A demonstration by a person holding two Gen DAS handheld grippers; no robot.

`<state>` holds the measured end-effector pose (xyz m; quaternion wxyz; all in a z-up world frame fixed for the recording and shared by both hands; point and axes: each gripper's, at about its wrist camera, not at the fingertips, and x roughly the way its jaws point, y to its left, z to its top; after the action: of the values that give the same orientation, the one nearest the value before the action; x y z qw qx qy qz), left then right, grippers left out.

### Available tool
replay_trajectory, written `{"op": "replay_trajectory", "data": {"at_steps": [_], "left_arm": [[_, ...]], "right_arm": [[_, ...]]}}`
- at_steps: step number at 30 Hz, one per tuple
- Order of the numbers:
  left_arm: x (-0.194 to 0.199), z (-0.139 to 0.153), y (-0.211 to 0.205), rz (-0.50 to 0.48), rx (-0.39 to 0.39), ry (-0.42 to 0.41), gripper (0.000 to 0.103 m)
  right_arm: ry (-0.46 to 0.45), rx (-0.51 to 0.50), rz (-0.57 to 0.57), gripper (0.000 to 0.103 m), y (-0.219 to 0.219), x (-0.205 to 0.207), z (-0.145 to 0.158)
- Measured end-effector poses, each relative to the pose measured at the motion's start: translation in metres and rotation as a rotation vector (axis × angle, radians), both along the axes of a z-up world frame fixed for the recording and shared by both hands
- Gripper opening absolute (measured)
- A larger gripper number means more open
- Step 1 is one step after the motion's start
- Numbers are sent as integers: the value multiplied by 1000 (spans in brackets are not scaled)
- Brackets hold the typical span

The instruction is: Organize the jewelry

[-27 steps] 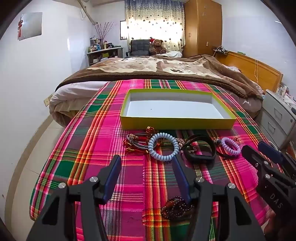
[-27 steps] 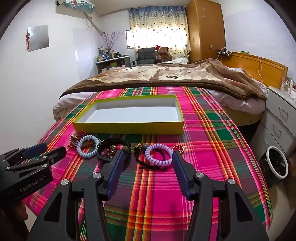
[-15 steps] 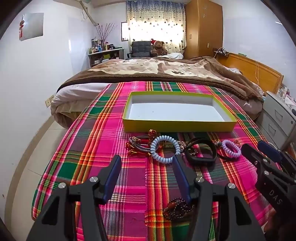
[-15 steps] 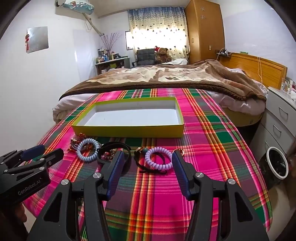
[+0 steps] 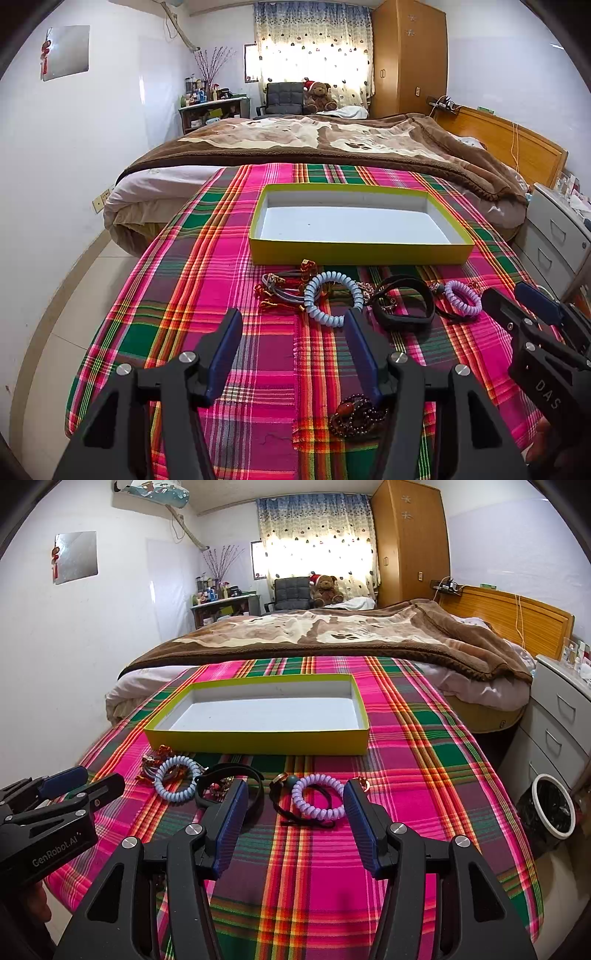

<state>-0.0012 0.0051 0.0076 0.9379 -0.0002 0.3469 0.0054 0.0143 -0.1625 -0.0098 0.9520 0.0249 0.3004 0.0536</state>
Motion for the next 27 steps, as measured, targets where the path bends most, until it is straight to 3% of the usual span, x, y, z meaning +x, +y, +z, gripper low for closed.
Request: {"op": "replay_trajectory", "data": {"at_steps": [27], "left_arm": [[-2,2,-1,3,2,-6,59]], "right_arm": [[0,0,1,54,0,-1,0]]}}
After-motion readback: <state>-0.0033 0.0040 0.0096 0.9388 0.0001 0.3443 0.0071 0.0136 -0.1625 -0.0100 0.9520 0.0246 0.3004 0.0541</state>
